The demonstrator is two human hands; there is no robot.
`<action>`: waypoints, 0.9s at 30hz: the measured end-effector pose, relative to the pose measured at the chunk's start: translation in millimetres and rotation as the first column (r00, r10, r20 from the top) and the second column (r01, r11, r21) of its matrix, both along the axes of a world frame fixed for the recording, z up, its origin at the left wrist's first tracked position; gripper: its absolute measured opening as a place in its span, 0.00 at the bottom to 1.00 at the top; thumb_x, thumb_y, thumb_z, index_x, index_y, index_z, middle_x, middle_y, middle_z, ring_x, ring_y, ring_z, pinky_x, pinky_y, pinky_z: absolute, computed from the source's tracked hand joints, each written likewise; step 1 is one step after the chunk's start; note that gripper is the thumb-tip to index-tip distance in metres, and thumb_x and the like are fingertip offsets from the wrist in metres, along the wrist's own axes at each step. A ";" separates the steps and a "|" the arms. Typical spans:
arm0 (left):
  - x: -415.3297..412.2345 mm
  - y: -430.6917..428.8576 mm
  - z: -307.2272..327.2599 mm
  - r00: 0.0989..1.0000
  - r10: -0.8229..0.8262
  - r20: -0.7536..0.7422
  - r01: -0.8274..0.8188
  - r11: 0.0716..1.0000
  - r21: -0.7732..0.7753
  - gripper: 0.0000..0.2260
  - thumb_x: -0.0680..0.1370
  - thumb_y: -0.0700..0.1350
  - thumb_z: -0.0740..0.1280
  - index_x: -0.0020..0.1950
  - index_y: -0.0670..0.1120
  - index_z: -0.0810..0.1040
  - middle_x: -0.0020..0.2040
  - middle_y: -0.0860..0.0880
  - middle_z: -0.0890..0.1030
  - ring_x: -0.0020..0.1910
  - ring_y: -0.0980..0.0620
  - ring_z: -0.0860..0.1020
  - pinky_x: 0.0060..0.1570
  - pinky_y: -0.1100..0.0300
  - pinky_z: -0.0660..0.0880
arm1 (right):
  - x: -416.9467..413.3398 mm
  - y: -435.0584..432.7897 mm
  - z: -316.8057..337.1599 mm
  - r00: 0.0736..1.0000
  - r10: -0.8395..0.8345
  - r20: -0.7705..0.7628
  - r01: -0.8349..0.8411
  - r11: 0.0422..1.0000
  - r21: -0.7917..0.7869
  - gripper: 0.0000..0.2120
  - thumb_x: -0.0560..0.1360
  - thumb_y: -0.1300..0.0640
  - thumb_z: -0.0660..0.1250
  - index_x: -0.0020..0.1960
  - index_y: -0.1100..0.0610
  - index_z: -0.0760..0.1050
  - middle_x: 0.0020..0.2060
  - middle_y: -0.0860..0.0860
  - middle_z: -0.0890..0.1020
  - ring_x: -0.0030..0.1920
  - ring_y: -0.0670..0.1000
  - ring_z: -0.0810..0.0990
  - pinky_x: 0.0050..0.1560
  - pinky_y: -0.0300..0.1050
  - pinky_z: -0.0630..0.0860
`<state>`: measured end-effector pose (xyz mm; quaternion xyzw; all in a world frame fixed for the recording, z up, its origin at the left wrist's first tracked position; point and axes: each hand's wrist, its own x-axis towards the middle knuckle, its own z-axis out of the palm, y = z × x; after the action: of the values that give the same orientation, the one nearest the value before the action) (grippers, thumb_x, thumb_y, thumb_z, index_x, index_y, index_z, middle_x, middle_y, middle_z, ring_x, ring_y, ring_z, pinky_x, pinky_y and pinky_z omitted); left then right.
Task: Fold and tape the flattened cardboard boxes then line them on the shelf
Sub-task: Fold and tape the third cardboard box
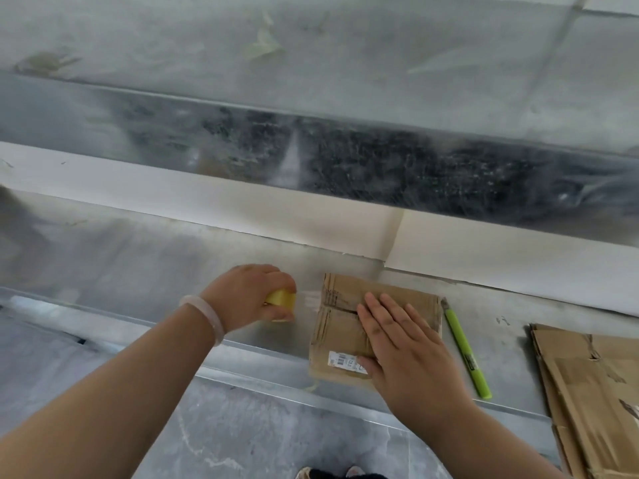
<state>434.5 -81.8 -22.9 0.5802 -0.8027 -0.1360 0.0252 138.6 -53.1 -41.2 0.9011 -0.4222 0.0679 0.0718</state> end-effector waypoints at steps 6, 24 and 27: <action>-2.3 7.3 2.8 0.993 0.031 0.111 -0.039 0.997 0.069 0.24 0.72 0.64 0.66 0.65 0.57 0.70 0.57 0.56 0.77 0.55 0.52 0.76 0.58 0.58 0.70 | -2.9 0.1 -2.4 0.999 0.033 0.035 -0.035 0.999 0.029 0.29 0.78 0.43 0.54 0.73 0.58 0.69 0.73 0.53 0.69 0.72 0.53 0.68 0.70 0.54 0.60; 2.4 21.2 -17.3 0.870 0.057 -0.490 -0.070 0.997 -0.008 0.09 0.73 0.52 0.71 0.53 0.54 0.84 0.47 0.64 0.76 0.49 0.63 0.75 0.49 0.74 0.70 | 1.3 7.5 4.5 0.997 -0.030 0.071 0.032 0.999 -0.032 0.30 0.77 0.41 0.61 0.74 0.55 0.68 0.73 0.49 0.69 0.73 0.51 0.67 0.72 0.54 0.63; -8.3 14.2 -17.5 0.883 0.058 -0.467 -0.072 0.997 -0.012 0.06 0.73 0.53 0.72 0.47 0.55 0.85 0.45 0.64 0.77 0.45 0.63 0.76 0.47 0.71 0.70 | 1.3 10.7 6.6 0.994 -0.056 0.090 0.060 0.997 -0.039 0.30 0.77 0.40 0.61 0.75 0.54 0.67 0.73 0.49 0.69 0.73 0.51 0.67 0.72 0.57 0.63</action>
<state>426.2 -67.6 -40.5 0.5567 -0.7551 -0.2586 0.2302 139.9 -42.4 -34.6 0.8828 -0.4496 0.1147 0.0737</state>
